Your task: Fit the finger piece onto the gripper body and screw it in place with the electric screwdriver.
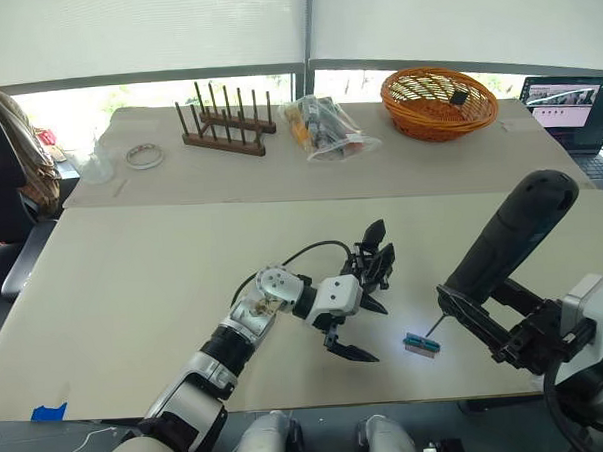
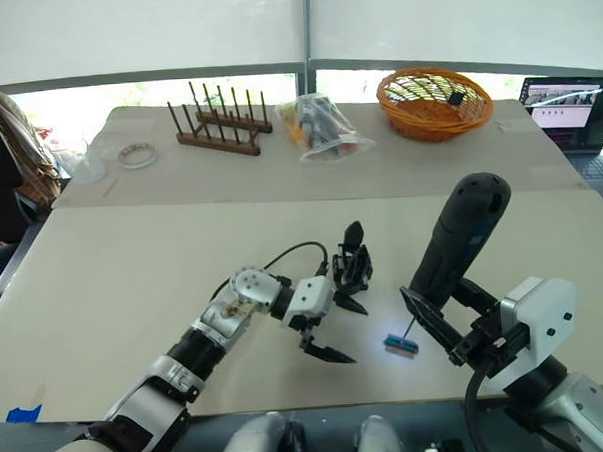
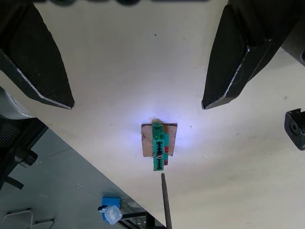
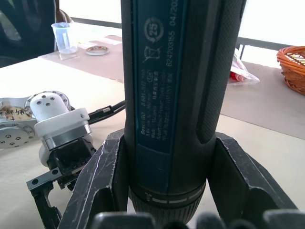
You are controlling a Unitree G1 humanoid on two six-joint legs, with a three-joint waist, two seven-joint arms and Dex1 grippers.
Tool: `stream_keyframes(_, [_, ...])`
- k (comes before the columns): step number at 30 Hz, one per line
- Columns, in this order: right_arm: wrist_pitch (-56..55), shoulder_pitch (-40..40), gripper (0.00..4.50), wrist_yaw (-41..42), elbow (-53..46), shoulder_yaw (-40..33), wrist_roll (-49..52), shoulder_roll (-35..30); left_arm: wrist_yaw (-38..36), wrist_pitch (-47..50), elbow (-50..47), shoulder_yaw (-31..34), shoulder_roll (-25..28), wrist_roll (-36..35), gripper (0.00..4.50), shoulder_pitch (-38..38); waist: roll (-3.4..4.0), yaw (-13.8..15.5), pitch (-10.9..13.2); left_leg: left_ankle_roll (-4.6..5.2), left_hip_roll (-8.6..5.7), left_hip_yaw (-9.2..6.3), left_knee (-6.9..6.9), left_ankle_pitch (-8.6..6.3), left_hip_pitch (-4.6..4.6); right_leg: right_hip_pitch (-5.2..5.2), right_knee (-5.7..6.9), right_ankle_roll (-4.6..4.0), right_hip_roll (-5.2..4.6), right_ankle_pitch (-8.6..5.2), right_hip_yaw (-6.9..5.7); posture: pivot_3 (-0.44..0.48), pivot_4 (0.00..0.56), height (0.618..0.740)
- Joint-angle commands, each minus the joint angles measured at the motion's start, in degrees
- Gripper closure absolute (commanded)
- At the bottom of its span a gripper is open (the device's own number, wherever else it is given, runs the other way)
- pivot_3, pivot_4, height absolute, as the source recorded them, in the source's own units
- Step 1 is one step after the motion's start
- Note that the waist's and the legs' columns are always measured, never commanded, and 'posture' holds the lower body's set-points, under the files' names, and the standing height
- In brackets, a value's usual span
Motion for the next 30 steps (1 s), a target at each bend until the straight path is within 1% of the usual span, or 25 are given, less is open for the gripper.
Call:
stream_keyframes(1, [-1.70,-0.66,2.58,0.12,-1.32,0.02,-0.36,-0.15,-0.05,0.34,-0.99,0.11,-0.49,-0.33,0.00,-0.62,0.00,0.00,0.00,0.00,0.00,0.00,0.00,0.00,0.00,0.00,0.00,0.00,0.00,0.00,0.00,0.000,0.150,0.740])
stream_keyframes(30, [-1.83,-0.47,2.58,1.37,-0.43,0.24,-1.96,-0.03,0.13,0.75,-1.45,0.21,-0.63,-0.45,0.00,-0.69,0.00,0.01,0.00,0.00,0.00,0.00,0.01,0.00,0.00,0.00,0.01,0.00,0.00,0.00,0.00,0.000,0.150,0.740])
